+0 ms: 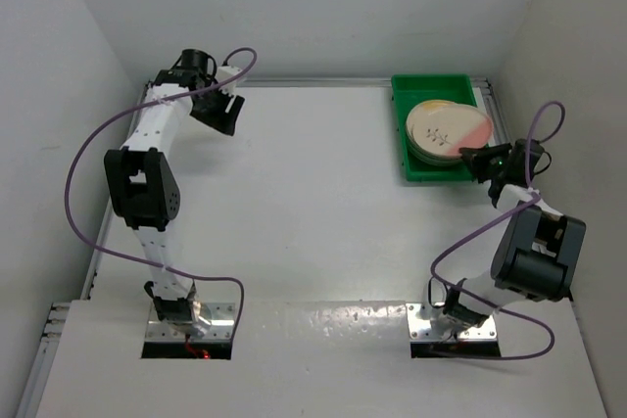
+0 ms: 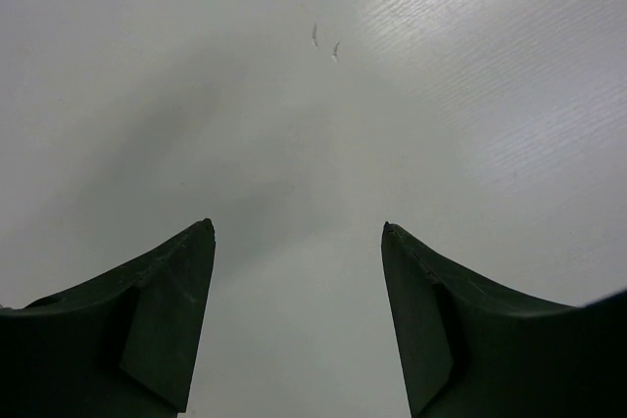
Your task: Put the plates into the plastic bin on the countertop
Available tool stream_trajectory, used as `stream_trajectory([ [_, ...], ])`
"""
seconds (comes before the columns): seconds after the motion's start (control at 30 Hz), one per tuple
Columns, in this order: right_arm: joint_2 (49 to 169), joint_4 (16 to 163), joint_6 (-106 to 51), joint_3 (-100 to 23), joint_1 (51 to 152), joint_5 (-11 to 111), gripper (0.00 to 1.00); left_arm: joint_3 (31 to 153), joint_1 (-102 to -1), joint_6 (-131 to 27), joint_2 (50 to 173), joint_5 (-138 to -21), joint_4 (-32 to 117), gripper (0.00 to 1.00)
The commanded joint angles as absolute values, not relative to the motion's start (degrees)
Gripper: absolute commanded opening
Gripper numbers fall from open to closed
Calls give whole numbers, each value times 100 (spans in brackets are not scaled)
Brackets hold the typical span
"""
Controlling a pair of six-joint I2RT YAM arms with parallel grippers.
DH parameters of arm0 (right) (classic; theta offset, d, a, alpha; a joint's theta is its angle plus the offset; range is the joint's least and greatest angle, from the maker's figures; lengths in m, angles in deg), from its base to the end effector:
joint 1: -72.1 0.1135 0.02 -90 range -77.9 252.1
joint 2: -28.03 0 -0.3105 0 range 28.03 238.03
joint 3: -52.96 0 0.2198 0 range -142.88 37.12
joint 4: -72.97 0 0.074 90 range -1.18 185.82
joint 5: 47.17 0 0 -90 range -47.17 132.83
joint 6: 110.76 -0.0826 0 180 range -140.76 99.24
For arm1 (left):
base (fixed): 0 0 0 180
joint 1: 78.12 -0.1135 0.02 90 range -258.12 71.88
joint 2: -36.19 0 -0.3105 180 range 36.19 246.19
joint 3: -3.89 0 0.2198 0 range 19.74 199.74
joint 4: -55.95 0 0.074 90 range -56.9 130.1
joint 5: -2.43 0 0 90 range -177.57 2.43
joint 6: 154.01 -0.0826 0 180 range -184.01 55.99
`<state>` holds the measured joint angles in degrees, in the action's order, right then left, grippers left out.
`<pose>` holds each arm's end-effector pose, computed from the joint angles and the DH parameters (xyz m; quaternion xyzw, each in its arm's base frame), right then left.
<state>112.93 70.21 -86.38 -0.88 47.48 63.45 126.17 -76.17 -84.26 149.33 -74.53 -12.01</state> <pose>0.2975 -0.1043 0.2376 0.5337 0.6610 0.3206 0.4188 0.4381 -0.0336 0.3018 0.2142 0.9332 -0.0655 0.2810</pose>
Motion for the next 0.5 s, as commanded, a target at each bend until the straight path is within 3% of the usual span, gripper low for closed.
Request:
stream_trajectory([
  [0.0,11345,6271,-8765,-498,4749,6410,0,12591,-7593,-8352,14737,-7448,-1219,71],
  [0.2,11478,6376,-8572,-480,4784,6278,2,12529,-7593,-8352,14737,-7395,-1219,71],
  [0.47,11916,7465,-8290,-672,5091,5900,33,12476,-7593,-8352,14737,-7281,-1219,71],
])
